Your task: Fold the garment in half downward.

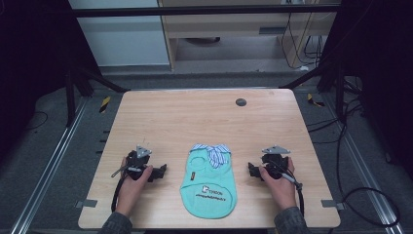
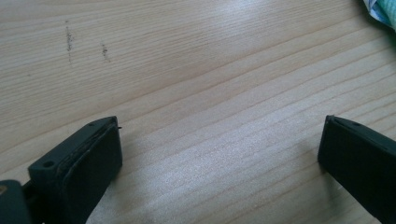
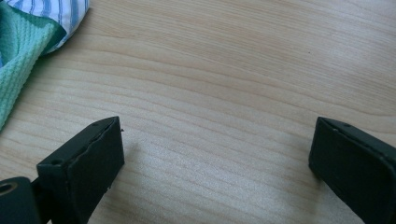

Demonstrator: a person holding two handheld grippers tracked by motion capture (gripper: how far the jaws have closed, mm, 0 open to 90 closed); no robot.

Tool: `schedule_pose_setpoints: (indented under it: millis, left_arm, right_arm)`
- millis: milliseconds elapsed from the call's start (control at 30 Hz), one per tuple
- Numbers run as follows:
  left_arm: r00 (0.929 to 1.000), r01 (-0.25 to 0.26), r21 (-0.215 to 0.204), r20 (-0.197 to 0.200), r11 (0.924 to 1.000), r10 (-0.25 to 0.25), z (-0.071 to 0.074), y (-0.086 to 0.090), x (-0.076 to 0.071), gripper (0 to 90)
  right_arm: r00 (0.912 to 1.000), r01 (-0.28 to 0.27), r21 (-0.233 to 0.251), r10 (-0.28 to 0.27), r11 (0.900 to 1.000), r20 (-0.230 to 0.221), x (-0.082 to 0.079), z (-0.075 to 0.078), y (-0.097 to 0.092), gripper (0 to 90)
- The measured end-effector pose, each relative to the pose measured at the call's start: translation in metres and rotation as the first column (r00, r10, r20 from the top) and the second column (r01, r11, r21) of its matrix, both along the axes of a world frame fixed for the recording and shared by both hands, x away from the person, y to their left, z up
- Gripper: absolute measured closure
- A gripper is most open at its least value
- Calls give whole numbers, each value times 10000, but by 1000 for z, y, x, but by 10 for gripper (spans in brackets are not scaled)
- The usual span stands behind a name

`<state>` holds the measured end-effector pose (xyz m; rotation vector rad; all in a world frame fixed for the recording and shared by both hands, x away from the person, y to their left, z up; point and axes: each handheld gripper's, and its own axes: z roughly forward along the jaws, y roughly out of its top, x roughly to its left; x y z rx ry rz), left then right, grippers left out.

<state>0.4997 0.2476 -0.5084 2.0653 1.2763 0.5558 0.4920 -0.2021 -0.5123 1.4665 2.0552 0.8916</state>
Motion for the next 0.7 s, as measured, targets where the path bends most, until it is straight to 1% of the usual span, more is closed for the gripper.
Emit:
schedule_pose_setpoints:
  millis: [100,167,233,267,300,333,367,400,433,467,500,533,600,633,667,700]
  left_arm:
    - [10000,14,-8,6,10000,-14,0,0,0,0]
    - [9999,109,-5,-16,9999,-109,0,0,2,0]
    - [9999,134,25,-37,9999,-134,2,-1,2,47]
    - [9999,109,-92,55,9999,-109,6,-2,2,43]
    - [9999,109,-92,55,9999,-109,6,-2,2,41]
    - [9996,176,-116,206,9998,-173,11,-3,1,46]
    - [9996,176,-116,206,9998,-173,11,-3,1,48]
    - [9992,314,-214,253,9993,-308,17,-5,2,49]
    - [9992,314,-214,253,9993,-308,17,-5,2,49]
    - [9978,617,-212,262,9979,-612,24,-7,4,50]
    - [9978,617,-212,262,9979,-612,24,-7,4,51]
    - [9963,835,-449,253,9955,-825,30,-10,8,52]
    - [9945,1043,-418,49,9937,-1042,36,-15,18,52]
    - [9945,1043,-418,49,9937,-1042,36,-15,18,57]
    - [9936,1124,-348,-103,9931,-1128,38,-18,24,57]
    - [9927,1164,-427,-271,9923,-1176,40,-21,31,66]
  right_arm:
    - [10000,-10,-15,10,10000,1,1,0,0,30]
    - [10000,-3,-2,3,10000,-1,1,0,0,30]
    - [10000,-8,-2,8,10000,2,1,0,0,31]
    - [10000,-19,-30,19,10000,63,0,0,0,52]
    - [9999,-58,-7,58,10000,84,0,0,1,60]
    - [9999,-76,-54,76,10000,108,0,1,1,77]
    - [10000,-77,-3,77,10000,43,-1,2,2,126]
    - [9999,-127,5,127,9999,24,-1,4,2,168]
    - [9999,-127,5,127,9999,24,-1,4,2,168]
    - [9991,-408,34,407,9992,150,-1,10,5,166]
    - [9991,-408,34,407,9992,150,-1,10,5,166]
    - [9965,-728,30,726,9973,410,0,19,10,238]
    - [9931,-1096,-225,1105,9937,400,4,28,17,249]
    - [9931,-1096,-225,1105,9937,400,4,28,17,249]
    - [9917,-1211,-415,1227,9918,378,8,32,20,258]
    - [9900,-1360,-544,1378,9892,300,12,36,24,274]
